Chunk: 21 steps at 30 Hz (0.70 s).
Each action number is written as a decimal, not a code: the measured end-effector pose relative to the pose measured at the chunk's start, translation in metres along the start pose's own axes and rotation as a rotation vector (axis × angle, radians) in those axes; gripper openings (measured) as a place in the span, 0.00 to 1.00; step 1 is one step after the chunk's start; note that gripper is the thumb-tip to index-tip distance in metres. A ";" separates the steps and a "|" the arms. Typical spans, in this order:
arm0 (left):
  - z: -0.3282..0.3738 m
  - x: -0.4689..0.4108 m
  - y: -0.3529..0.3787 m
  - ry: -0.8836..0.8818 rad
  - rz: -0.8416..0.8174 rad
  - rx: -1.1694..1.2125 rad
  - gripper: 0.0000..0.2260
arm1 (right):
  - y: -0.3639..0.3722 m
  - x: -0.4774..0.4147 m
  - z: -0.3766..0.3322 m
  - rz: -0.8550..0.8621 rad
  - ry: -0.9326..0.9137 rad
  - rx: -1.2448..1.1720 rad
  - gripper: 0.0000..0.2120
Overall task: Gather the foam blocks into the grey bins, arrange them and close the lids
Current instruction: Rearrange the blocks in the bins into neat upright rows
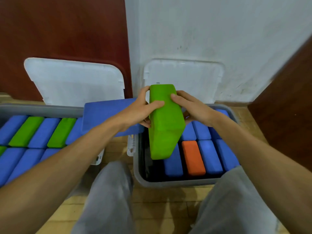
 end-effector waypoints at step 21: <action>-0.057 0.016 0.009 -0.107 -0.166 -0.043 0.29 | 0.032 -0.012 0.051 -0.128 0.166 0.024 0.19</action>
Point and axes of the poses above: each hand's wrist, its own x-axis away from the middle knuckle, its own y-axis out of the palm, z = x × y, the point moved 6 cm from there along -x, towards the middle knuckle, and after that the axes turned 10 degrees about y, right-handed, at the moved point
